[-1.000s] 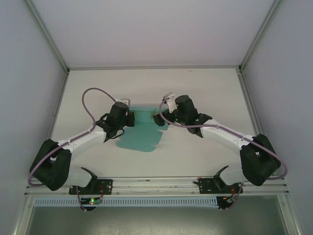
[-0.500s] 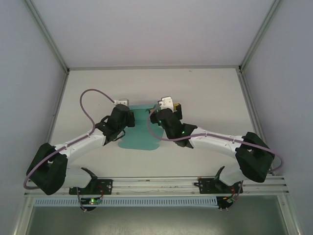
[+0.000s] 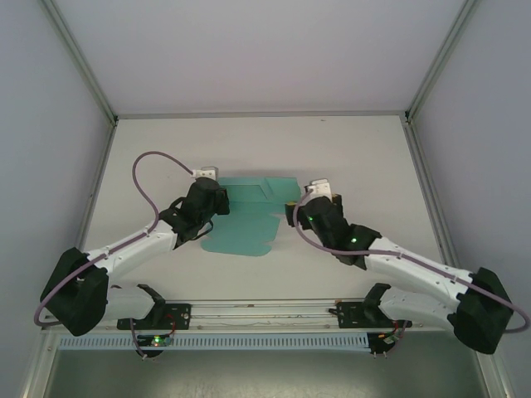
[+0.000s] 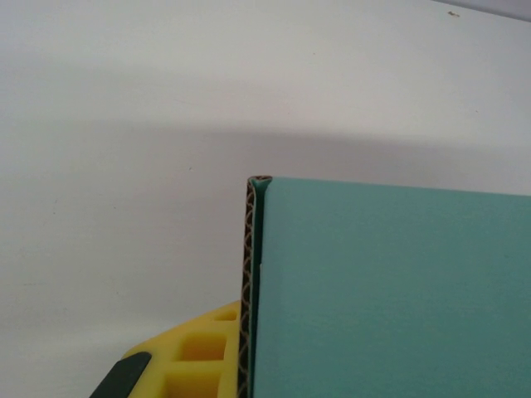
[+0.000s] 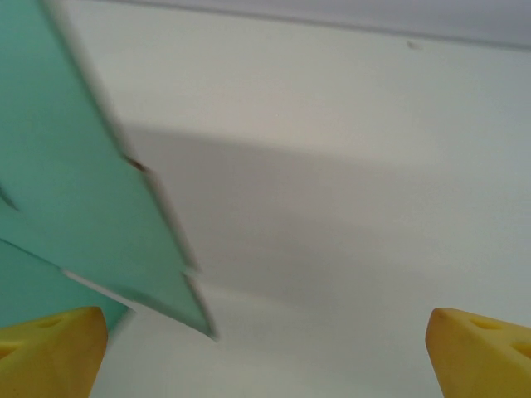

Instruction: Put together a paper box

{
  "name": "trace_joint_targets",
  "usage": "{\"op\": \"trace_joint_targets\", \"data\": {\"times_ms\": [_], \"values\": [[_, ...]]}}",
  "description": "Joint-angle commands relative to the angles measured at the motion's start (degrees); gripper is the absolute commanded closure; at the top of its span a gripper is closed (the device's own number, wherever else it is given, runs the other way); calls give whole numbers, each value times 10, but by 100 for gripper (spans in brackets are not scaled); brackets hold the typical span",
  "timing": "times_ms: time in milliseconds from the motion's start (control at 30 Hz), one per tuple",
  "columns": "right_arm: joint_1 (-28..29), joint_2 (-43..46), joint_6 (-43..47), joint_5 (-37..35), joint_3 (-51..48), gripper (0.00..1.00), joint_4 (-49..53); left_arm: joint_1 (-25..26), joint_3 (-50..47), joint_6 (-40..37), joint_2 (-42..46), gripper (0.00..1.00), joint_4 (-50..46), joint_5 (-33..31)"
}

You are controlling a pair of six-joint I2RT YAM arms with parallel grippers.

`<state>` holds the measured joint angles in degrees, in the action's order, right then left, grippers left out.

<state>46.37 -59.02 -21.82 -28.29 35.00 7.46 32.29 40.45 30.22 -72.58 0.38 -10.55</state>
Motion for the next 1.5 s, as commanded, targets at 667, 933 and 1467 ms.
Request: {"op": "trace_joint_targets", "data": {"times_ms": [667, 933, 1467], "values": [[-42, -95, 20, 157, 36, 1, -92, 6, 2, -34, -1, 100, 13, 69], [-8, -133, -16, 21, 52, 2, -152, 7, 18, -13, -25, 100, 4, 58], [53, -256, -41, -137, 84, 2, -182, 6, 29, 55, -35, 100, 0, 38]]}}
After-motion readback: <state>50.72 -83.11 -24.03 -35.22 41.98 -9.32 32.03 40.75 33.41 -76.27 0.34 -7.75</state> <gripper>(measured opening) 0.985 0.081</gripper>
